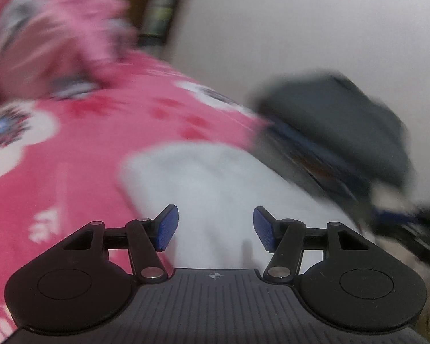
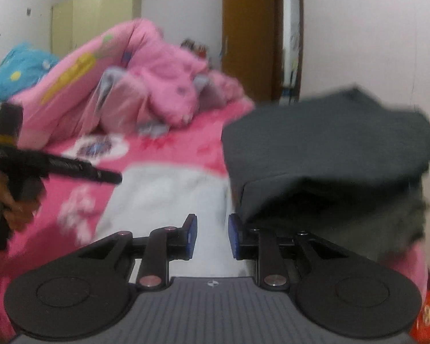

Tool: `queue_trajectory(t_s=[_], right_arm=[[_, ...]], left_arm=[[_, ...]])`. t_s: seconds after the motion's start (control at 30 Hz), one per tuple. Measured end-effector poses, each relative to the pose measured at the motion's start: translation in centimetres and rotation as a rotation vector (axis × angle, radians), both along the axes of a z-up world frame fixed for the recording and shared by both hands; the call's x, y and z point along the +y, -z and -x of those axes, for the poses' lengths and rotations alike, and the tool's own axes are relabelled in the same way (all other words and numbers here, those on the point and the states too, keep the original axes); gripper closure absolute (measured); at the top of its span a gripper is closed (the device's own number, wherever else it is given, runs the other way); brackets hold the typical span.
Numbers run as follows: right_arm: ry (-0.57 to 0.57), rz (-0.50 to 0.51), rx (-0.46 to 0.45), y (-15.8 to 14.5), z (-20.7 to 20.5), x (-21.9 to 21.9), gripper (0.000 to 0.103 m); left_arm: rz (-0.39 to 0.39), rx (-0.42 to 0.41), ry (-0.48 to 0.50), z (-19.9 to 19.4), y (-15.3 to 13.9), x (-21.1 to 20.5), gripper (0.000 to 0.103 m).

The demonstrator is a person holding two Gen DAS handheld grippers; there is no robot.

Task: Fold clothes
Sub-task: 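Lower the folded shirt onto the bedspread and open both tools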

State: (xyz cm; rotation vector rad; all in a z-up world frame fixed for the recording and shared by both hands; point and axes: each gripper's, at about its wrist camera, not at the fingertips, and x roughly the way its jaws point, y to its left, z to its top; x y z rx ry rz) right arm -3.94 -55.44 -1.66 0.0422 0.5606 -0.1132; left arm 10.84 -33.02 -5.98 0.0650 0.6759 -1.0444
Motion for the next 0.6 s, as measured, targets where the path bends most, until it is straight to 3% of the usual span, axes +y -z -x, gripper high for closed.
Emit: queue_trajectory(t_s=[0.13, 0.2, 0.3, 0.4, 0.53, 0.6], right_arm=[[0.007, -0.047, 0.066, 3.1, 0.6, -0.3, 0.078], [0.025, -0.057, 0.082, 4.3, 0.4, -0.9, 0.080], [0.052, -0.073, 0.108, 6.1, 0.1, -1.8, 0.083], [0.079, -0.003, 0.085, 4.5, 1.3, -1.4, 0.082], [-0.083, -0.002, -0.005, 3.0, 3.1, 0.2, 0.082], [-0.156, 0.065, 0.019, 4.0, 3.1, 1.8, 0.082]], left_arm=[[-0.090, -0.107, 0.164, 5.4, 1.8, -0.6, 0.045], [-0.144, -0.148, 0.177, 6.5, 3.2, -1.0, 0.045], [-0.144, -0.176, 0.173, 6.6, 3.6, -0.8, 0.044], [-0.132, -0.152, 0.160, 6.0, 3.0, -0.4, 0.043], [-0.103, -0.158, 0.156, 5.8, 2.8, 0.1, 0.039], [-0.121, -0.154, 0.158, 5.7, 3.5, -0.1, 0.038]])
